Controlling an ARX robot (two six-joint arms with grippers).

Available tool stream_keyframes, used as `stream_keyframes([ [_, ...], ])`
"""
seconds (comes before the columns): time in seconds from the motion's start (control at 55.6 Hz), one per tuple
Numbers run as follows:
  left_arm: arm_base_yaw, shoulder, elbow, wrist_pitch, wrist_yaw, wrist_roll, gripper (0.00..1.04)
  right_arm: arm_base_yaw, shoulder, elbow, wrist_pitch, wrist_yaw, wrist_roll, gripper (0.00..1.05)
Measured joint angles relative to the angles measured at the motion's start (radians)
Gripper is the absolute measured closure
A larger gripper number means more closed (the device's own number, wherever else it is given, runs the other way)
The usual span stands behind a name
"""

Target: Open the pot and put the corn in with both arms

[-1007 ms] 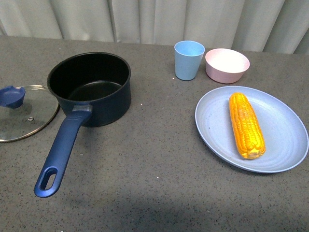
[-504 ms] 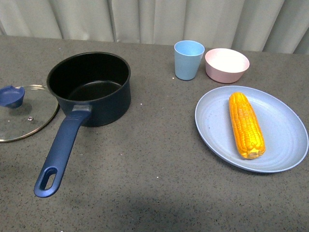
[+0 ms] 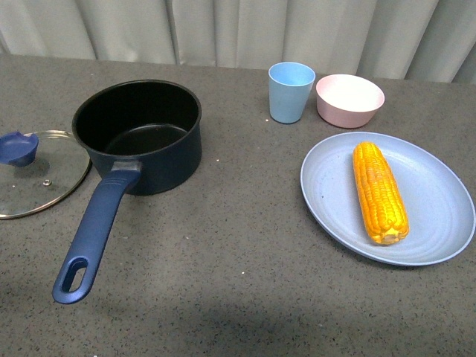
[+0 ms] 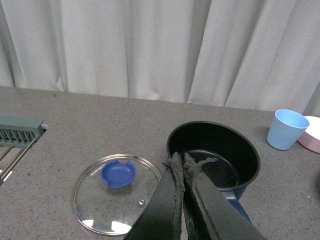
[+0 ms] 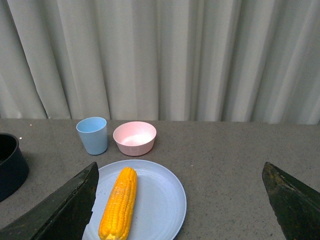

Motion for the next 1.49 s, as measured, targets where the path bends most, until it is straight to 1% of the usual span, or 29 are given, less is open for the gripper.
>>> stream_keyframes([
  [0.342, 0.000, -0.240, -0.001, -0.212, 0.000, 0.000, 1.01, 0.000, 0.000, 0.000, 0.000, 0.000, 0.000, 0.09],
  [0.612, 0.000, -0.375, -0.001, -0.340, 0.000, 0.000, 1.01, 0.000, 0.000, 0.000, 0.000, 0.000, 0.000, 0.09],
  [0.989, 0.000, -0.518, -0.001, -0.480, 0.000, 0.000, 1.01, 0.000, 0.000, 0.000, 0.000, 0.000, 0.000, 0.09],
  [1.295, 0.000, -0.593, -0.001, -0.555, 0.000, 0.000, 1.01, 0.000, 0.000, 0.000, 0.000, 0.000, 0.000, 0.09],
  [1.313, 0.000, -0.601, -0.001, -0.564, 0.000, 0.000, 1.01, 0.000, 0.000, 0.000, 0.000, 0.000, 0.000, 0.09],
  [1.403, 0.000, -0.719, -0.001, -0.713, 0.000, 0.000, 1.01, 0.000, 0.000, 0.000, 0.000, 0.000, 0.000, 0.09],
  [1.493, 0.000, -0.758, -0.001, -0.726, 0.000, 0.000, 1.01, 0.000, 0.000, 0.000, 0.000, 0.000, 0.000, 0.09],
])
